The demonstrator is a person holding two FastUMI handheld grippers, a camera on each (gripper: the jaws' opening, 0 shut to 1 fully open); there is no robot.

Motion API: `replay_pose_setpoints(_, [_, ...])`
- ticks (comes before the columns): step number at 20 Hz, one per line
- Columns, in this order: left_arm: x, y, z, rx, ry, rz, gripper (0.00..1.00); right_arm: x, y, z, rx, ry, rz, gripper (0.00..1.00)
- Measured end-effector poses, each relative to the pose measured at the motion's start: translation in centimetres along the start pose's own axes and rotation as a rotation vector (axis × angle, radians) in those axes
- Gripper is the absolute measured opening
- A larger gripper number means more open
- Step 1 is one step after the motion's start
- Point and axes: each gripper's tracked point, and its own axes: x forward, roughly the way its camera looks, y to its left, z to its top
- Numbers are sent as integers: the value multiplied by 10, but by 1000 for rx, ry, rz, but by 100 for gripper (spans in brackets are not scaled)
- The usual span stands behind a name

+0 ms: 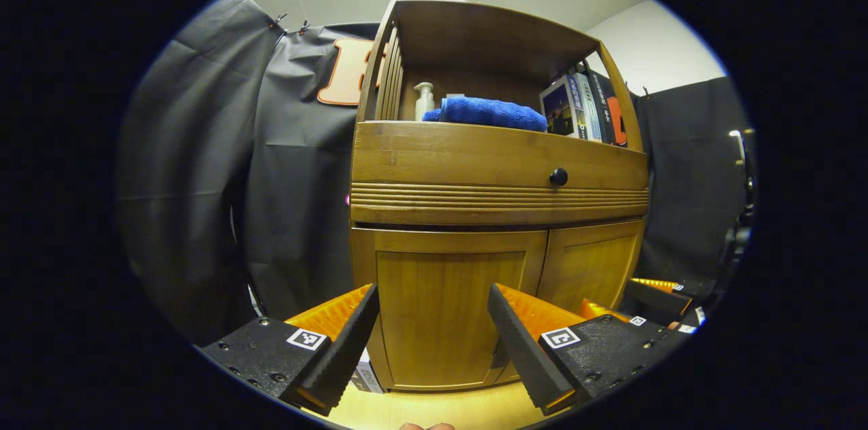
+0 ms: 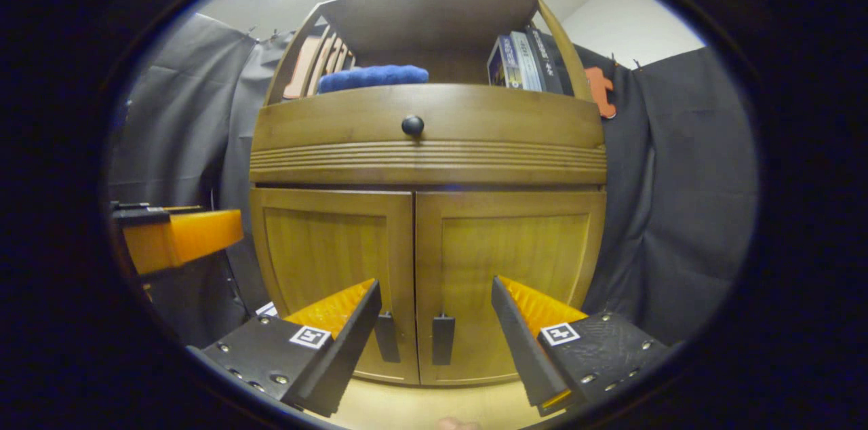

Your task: Open the right door of the double-door shoe cabinet with the right hand, and open the left door with the left hand.

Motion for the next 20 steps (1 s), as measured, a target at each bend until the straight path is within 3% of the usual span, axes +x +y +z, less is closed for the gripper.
replay_pose_setpoints(6, [7,22,-5,0,11,45,99,34,-4,-62,4,137,-18,96])
replay_pose_setpoints(8, [9,29,-6,0,12,60,99,49,-6,-79,1,172,-30,81])
replay_pose_setpoints(10, [13,37,-8,4,16,77,99,64,-10,-94,-2,199,-46,80])
replay_pose_setpoints(12, [18,45,-10,8,21,93,99,68,-14,-96,-4,217,-63,60])
replay_pose_setpoints(15, [24,56,-11,13,23,117,99,84,-10,-108,2,249,-49,57])
replay_pose_setpoints(16, [25,59,-12,18,24,125,99,93,-14,-115,-6,253,-76,59])
replay_pose_setpoints(17, [27,62,-12,22,24,131,99,98,-13,-116,-1,252,-75,28])
replay_pose_setpoints(19, [30,66,-12,25,22,142,99,97,-14,-124,-13,270,-84,34])
replay_pose_setpoints(20, [31,67,-13,24,21,144,99,93,-13,-115,1,257,-100,27])
